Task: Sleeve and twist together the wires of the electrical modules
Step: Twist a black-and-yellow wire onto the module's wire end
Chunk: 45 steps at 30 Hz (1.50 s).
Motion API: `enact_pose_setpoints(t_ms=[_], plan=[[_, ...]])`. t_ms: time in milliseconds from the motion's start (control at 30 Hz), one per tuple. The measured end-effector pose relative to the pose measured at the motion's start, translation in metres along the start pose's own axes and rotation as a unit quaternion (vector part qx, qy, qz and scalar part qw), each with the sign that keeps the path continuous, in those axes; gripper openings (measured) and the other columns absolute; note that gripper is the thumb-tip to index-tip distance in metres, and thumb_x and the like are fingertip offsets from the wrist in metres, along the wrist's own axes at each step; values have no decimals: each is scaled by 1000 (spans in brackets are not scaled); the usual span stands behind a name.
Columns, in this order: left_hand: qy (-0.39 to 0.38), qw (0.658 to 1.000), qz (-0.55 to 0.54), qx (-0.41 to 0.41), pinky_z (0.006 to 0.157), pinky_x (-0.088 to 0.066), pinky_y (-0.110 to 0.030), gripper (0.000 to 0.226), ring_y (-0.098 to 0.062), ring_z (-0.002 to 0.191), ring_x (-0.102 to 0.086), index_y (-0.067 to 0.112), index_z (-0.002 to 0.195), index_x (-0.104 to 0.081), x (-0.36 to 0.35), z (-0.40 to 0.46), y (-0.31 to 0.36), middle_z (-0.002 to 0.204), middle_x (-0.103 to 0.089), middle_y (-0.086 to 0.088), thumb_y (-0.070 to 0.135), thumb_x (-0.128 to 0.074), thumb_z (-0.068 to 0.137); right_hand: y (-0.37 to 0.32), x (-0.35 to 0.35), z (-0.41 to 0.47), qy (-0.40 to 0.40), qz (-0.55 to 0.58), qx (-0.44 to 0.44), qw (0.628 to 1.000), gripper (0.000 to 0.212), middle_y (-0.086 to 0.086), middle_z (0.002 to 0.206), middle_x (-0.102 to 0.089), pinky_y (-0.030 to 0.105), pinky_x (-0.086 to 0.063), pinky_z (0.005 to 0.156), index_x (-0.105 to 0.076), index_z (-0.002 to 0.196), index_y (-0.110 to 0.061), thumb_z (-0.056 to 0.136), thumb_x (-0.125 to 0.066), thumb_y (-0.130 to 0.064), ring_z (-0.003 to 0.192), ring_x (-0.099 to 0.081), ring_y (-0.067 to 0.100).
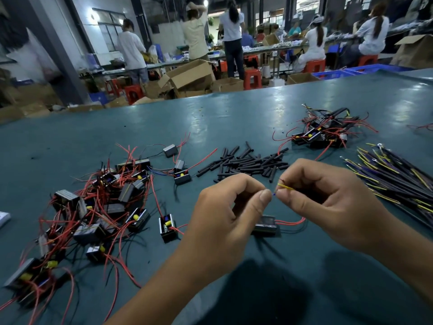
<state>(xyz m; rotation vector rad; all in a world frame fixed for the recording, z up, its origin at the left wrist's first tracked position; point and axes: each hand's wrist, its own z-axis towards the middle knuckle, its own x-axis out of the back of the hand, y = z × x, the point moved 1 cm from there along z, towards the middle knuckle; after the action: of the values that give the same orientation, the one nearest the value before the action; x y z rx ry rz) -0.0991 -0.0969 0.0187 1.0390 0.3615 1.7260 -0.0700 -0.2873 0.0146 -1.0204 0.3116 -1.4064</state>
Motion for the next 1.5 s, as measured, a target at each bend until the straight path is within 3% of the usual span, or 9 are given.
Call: enact_pose_setpoints(t_ms=[200,333,533,700,833,967,1100,1267,1500], plan=[[-26,998,-46,30,48,-28,-2,17,4,45,-42,18,81,-64,4,1,4,56,-48,22,20,-64,97,-8,1,1,26,-111,95,989,7,-12,70,-57,8,-39,58,-64,85,-17,90,-63,-21,57,-51,1],[-14,1000,-5,15,49,-27,-3,16,2,47,-42,18,81,-64,6,1,6,60,-50,19,21,-65,97,-4,4,-1,16,-87,83,993,5,-7,70,-57,14,-42,56,-62,88,-18,89,-67,-19,56,-50,5],[12,999,50,-7,57,-31,-8,13,-2,58,-47,22,83,-65,10,3,4,67,-54,19,28,-63,95,-2,9,-1,-18,-13,33,999,17,-3,80,-63,18,-46,61,-55,106,-31,90,-55,-30,66,-58,17],[61,996,64,-4,55,-30,-5,12,2,53,-44,14,83,-66,16,7,0,63,-50,18,17,-67,94,1,11,0,-17,-21,13,1000,17,-3,80,-67,39,-45,57,-53,108,-35,91,-55,-34,64,-56,30],[85,996,24,8,53,-30,-12,12,-3,52,-43,19,84,-66,23,9,-1,63,-51,18,24,-63,94,2,12,-1,-21,-67,14,997,20,-7,84,-71,18,-41,52,-53,111,-32,93,-58,-24,55,-52,10],[59,995,75,-39,59,-33,-11,12,-3,62,-48,20,91,-70,18,8,3,73,-56,21,32,-68,92,-1,9,0,-27,-143,37,989,19,-15,90,-70,35,-51,59,-53,110,-33,93,-61,-28,69,-65,13],[64,978,168,-101,61,-45,-34,16,-3,70,-49,20,93,-72,14,6,-3,82,-60,11,35,-72,88,-1,8,1,7,-202,65,977,16,-15,90,-66,21,-50,72,-57,106,-24,91,-64,-24,82,-66,5],[75,965,210,-140,58,-45,-35,9,4,72,-41,15,84,-70,7,4,-6,82,-61,9,21,-74,89,0,5,1,27,-232,76,969,17,-22,92,-63,4,-41,76,-58,103,-21,89,-67,-24,87,-63,-6],[92,944,288,-129,58,-44,-33,15,-16,69,-55,13,85,-68,4,3,-3,80,-61,5,26,-67,94,1,6,2,55,-211,58,974,20,-17,88,-67,5,-39,75,-59,103,-22,86,-70,-25,84,-65,3]])
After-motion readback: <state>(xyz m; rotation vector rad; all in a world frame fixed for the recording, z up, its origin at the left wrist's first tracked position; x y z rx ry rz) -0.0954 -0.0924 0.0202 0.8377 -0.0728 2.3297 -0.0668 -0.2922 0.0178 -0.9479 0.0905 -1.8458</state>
